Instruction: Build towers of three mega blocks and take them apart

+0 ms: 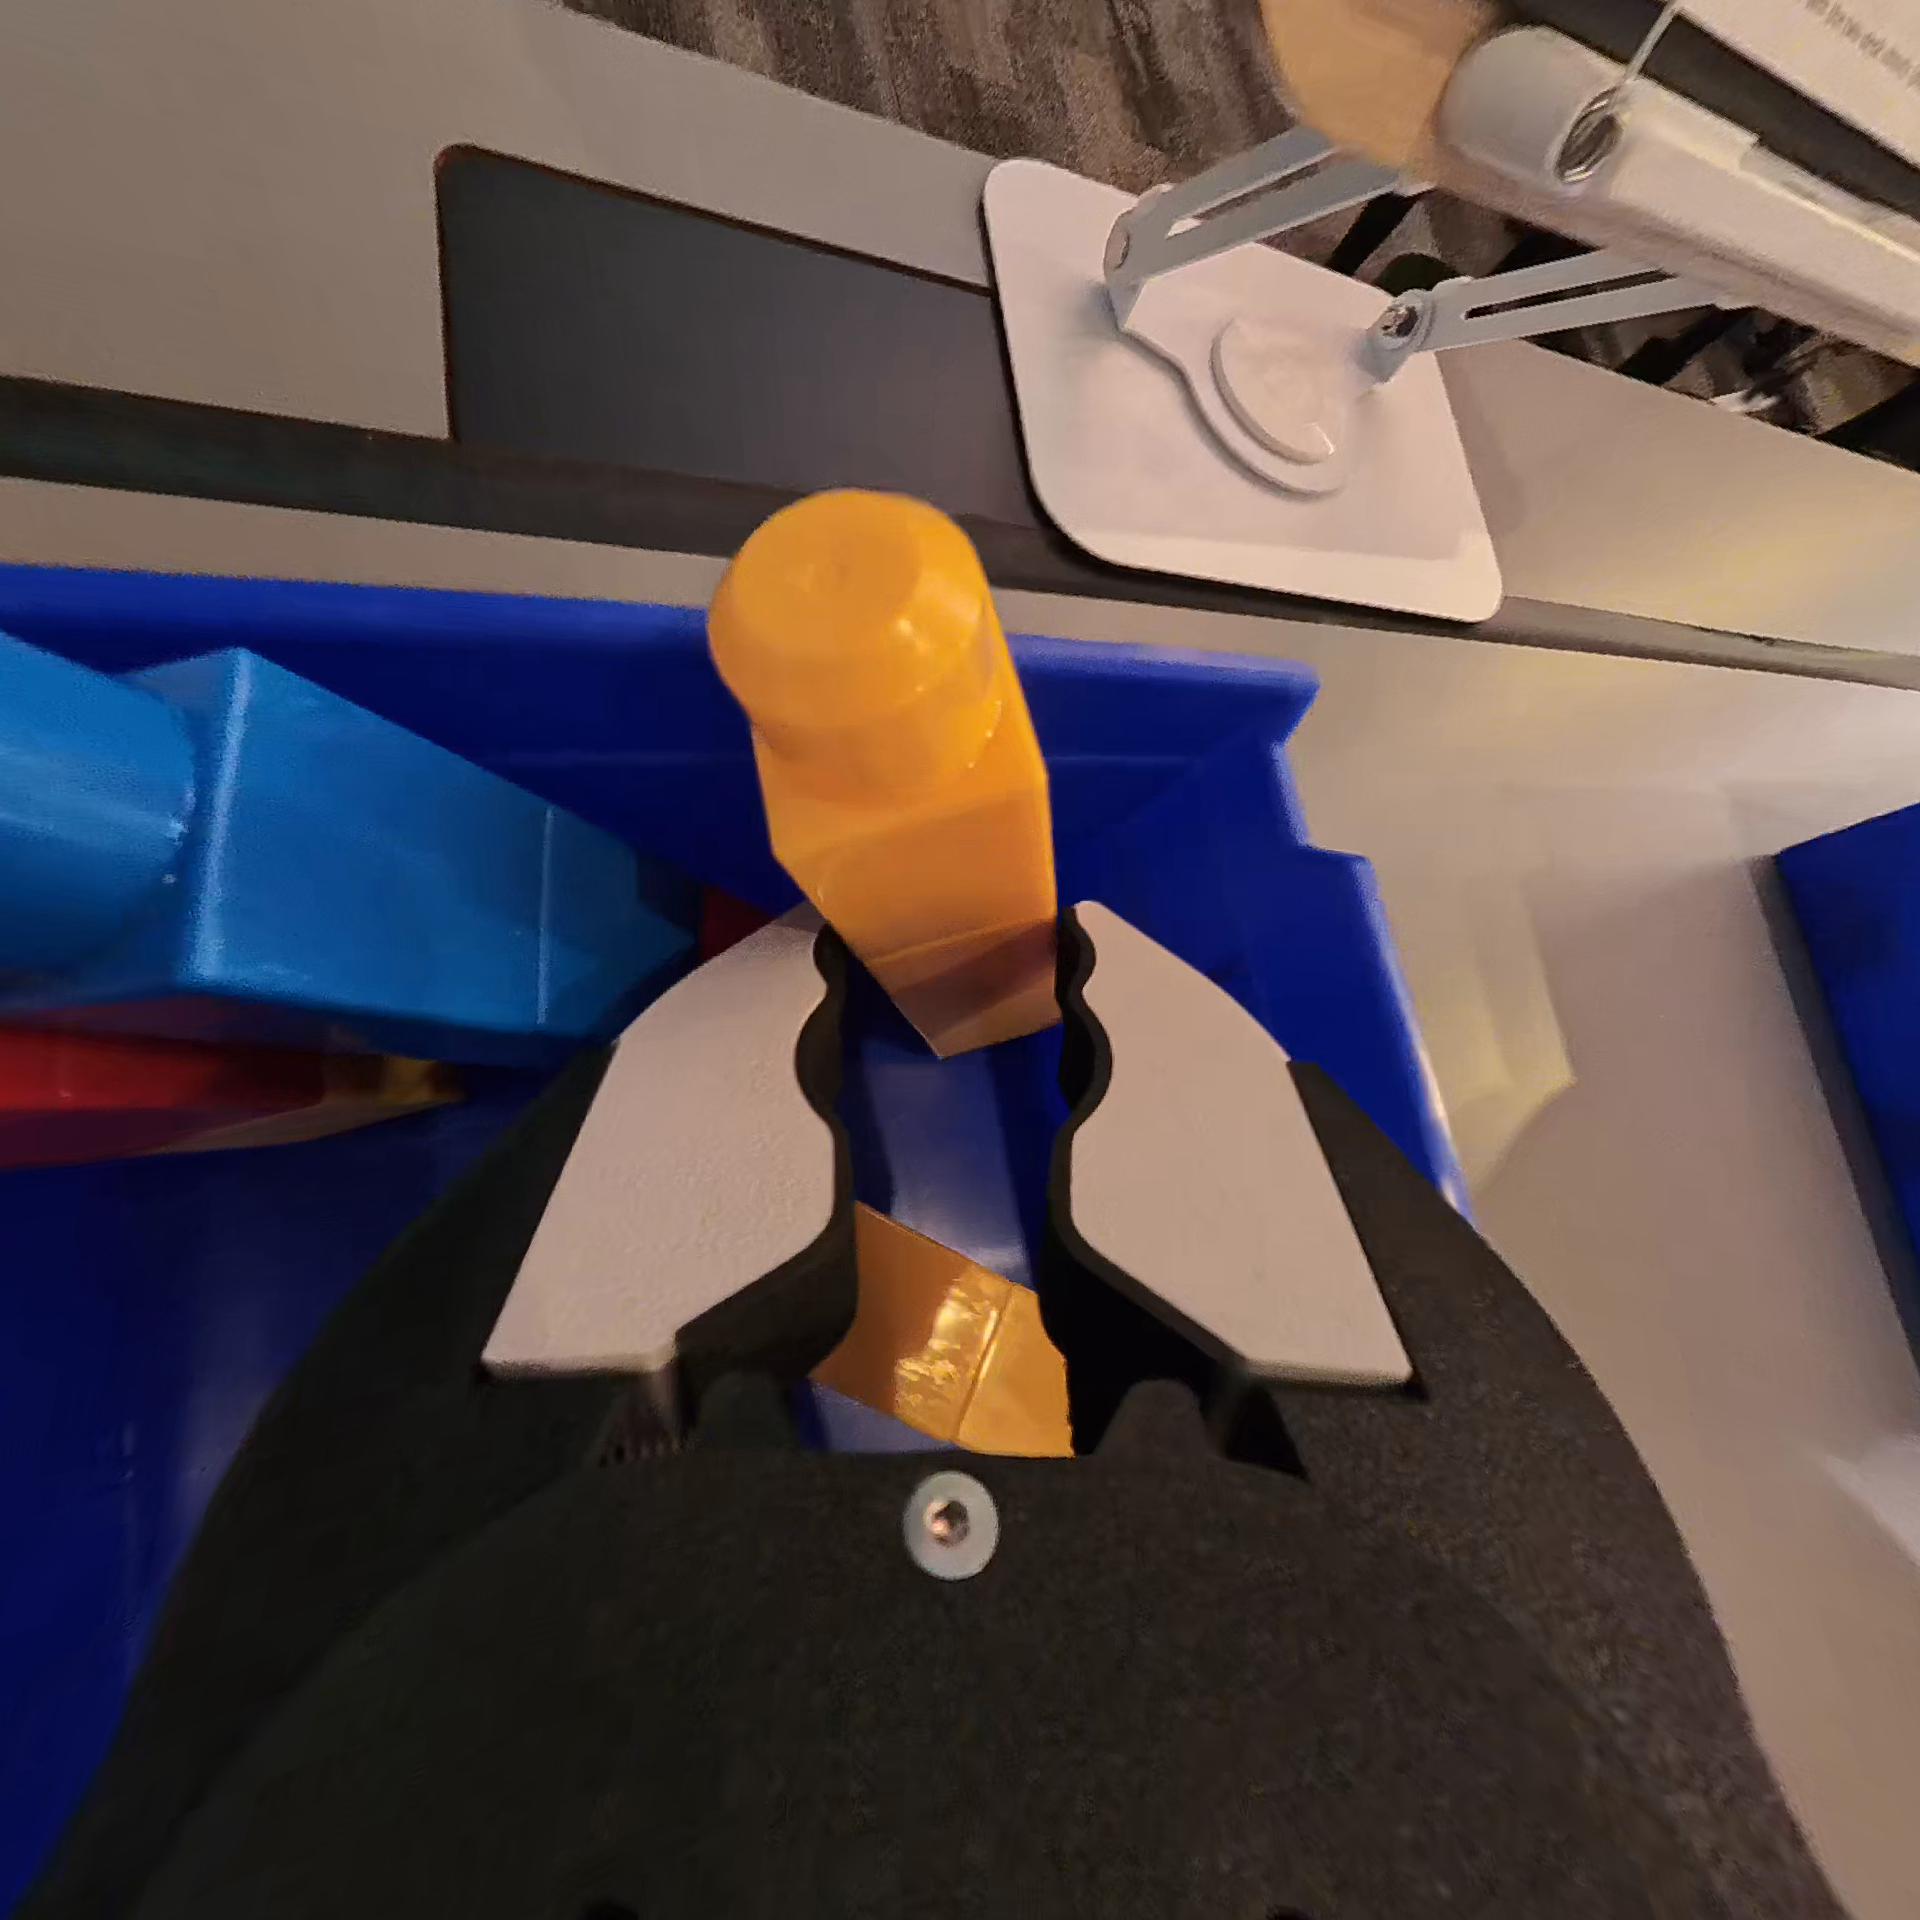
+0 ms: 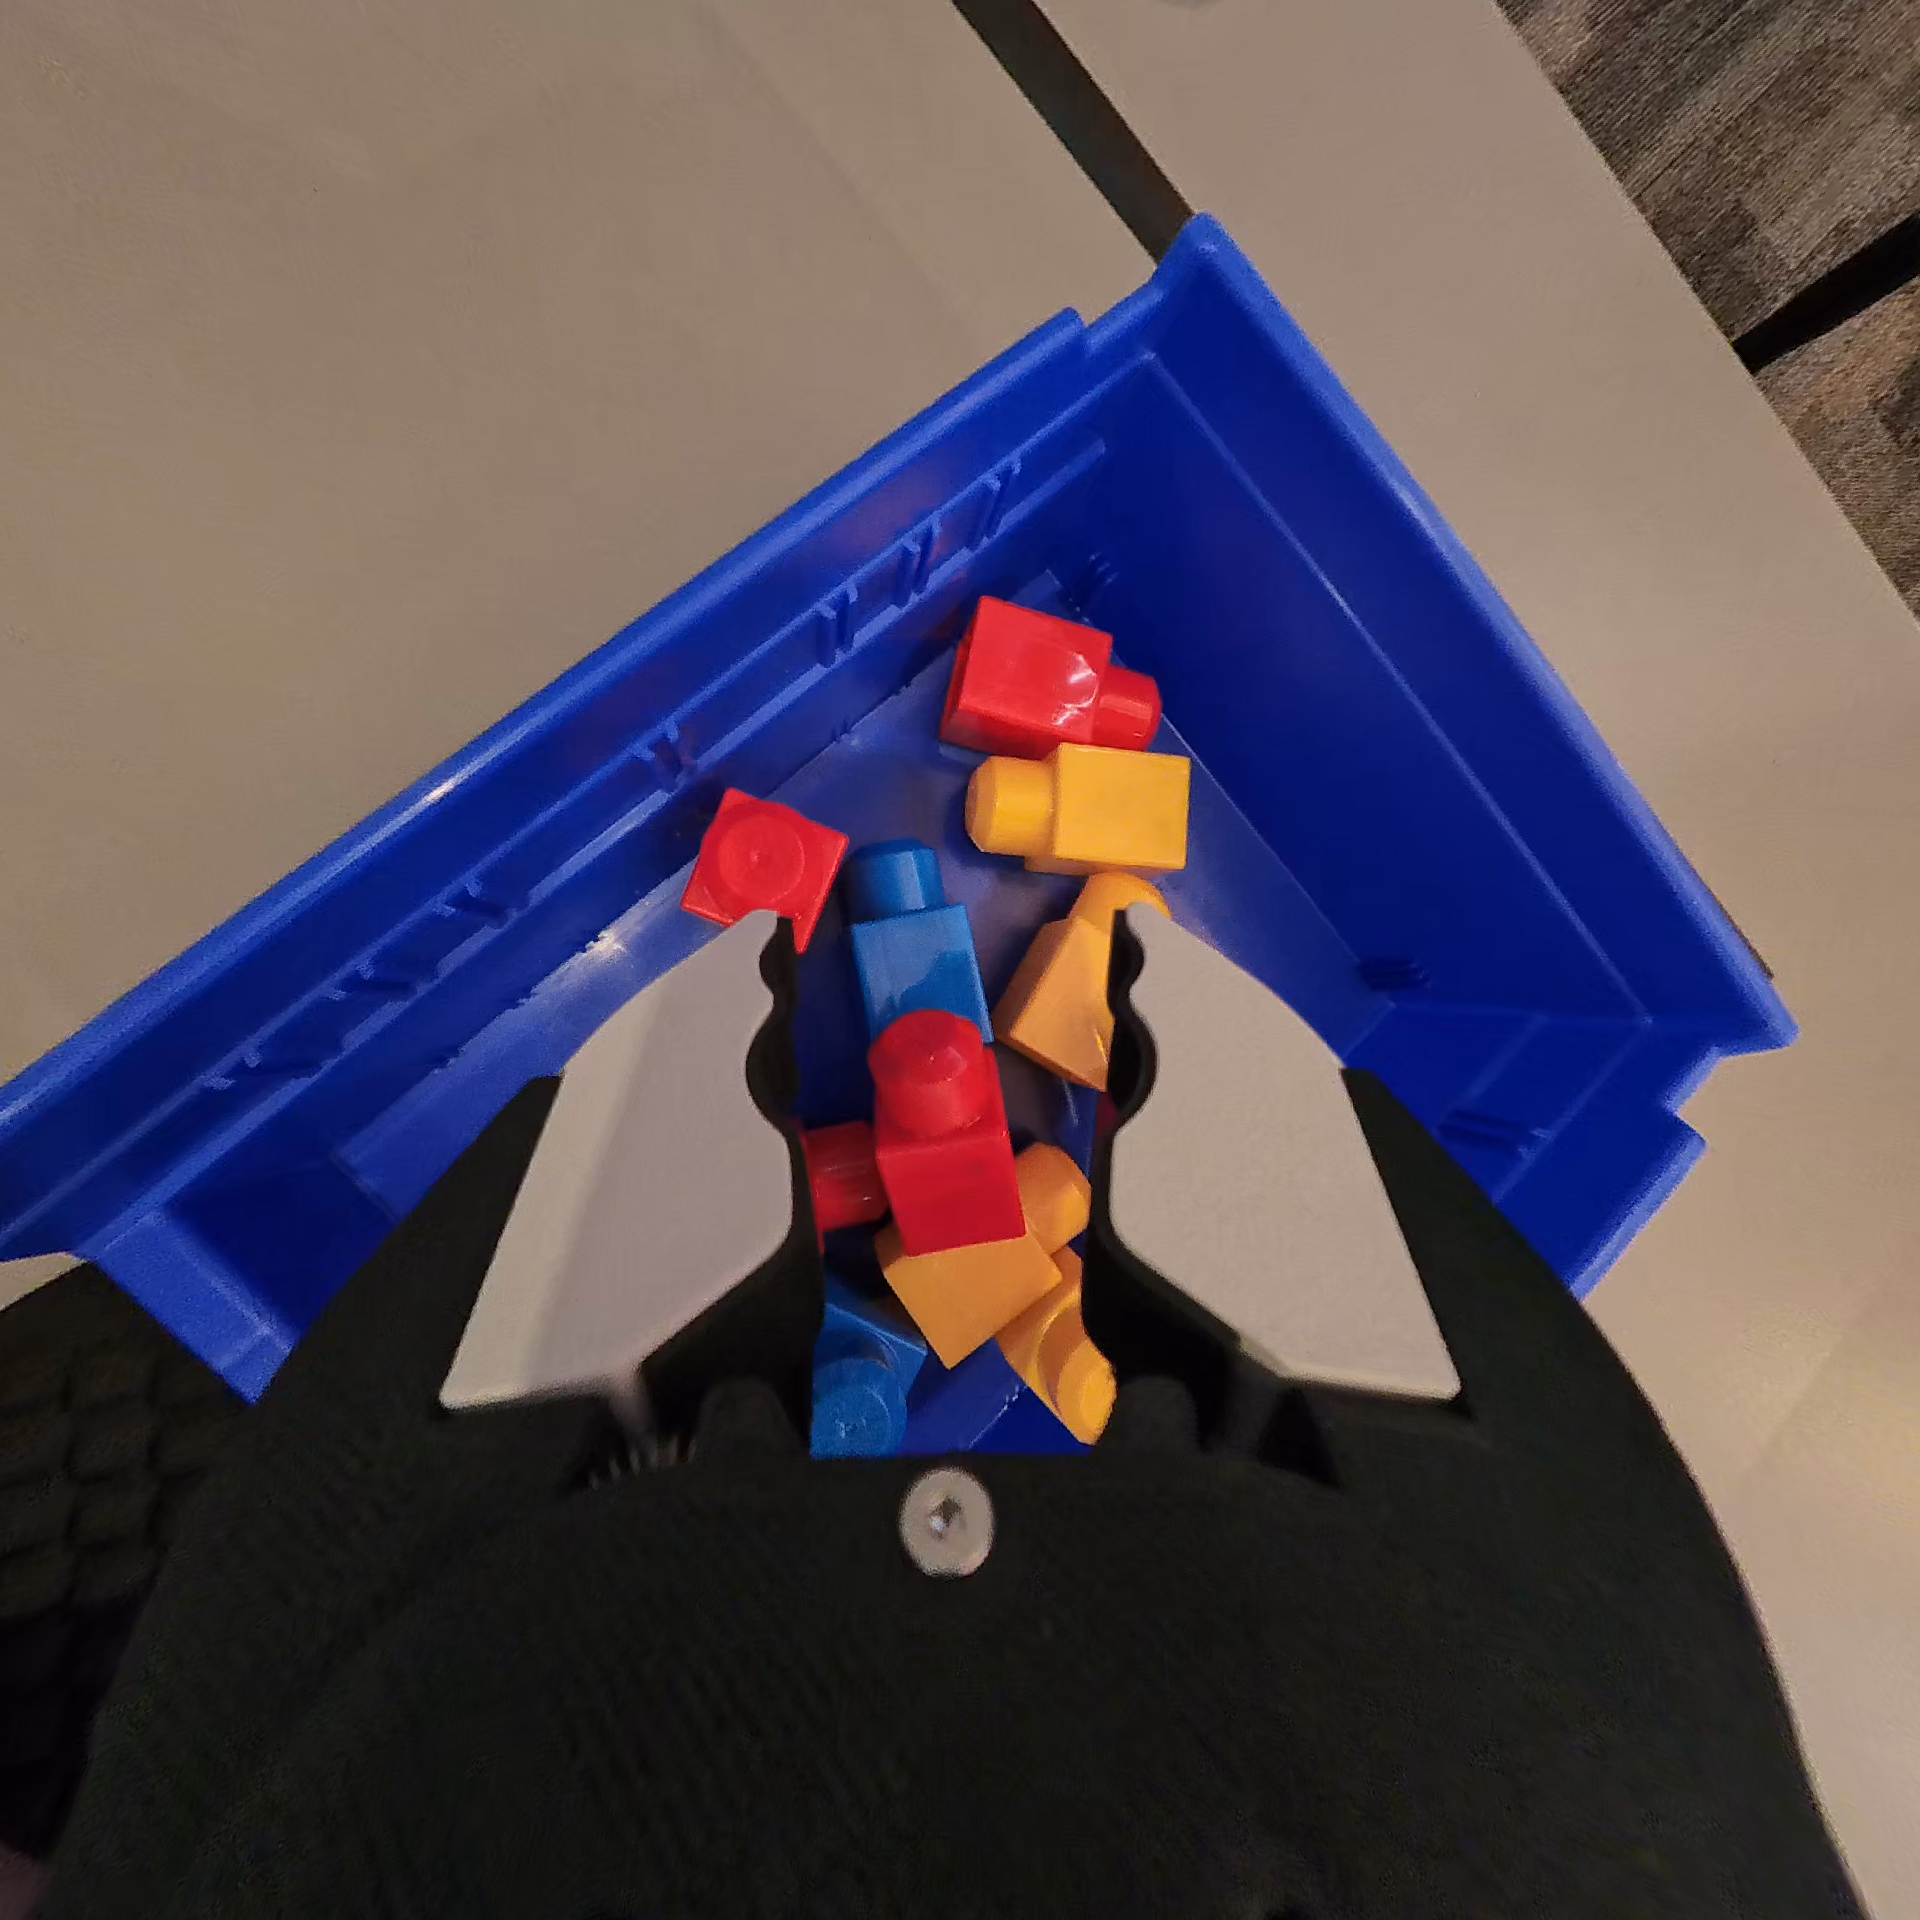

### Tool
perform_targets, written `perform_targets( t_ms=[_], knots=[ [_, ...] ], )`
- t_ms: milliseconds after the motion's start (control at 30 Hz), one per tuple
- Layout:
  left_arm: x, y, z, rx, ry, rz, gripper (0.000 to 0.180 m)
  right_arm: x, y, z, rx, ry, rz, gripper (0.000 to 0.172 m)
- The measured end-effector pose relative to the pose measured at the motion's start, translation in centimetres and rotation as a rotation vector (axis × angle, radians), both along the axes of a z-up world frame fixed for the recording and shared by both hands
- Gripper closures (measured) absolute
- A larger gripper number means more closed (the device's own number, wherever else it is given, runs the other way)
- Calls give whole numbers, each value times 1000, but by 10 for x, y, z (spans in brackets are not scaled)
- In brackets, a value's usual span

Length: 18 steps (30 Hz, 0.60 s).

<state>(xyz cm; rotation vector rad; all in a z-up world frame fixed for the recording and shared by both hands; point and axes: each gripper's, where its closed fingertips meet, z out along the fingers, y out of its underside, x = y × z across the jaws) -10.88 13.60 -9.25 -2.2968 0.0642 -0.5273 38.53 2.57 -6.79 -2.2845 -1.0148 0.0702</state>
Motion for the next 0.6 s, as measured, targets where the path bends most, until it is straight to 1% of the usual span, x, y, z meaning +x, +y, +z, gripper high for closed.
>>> perform_targets(
  t_ms=[33, 100, 167, 233, 300, 367, 433, 467, 533, 600],
  knots=[
    [2, -2, 5, 10, -8, -16, 143, 0, 0, -1, -2, -5, 2, 112],
    [6, -9, 24, 40, -11, -54, 143, -4, 0, 3, 9, -3, 9, 114],
    [9, -19, 56, 111, -5, -80, 144, -9, 1, 13, 44, 3, 15, 115],
    [14, -32, 90, 187, 5, -117, 143, -24, 1, 31, 101, 35, 46, 115],
    [30, -53, 126, 267, -36, -191, 143, -51, -1, 54, 170, 94, 102, 115],
    [61, -84, 161, 333, -149, -338, 143, -93, -9, 79, 230, 197, 196, 115],
    [100, -122, 189, 383, -266, -535, 144, -150, -28, 102, 242, 348, 351, 110],
    [118, -139, 198, 402, -296, -619, 144, -182, -43, 114, 242, 446, 446, 106],
    [148, -166, 206, 440, -303, -750, 144, -239, -75, 134, 205, 669, 617, 96],
    [172, -185, 204, 450, -284, -842, 144, -275, -94, 139, 120, 805, 684, 89]
  ],
)
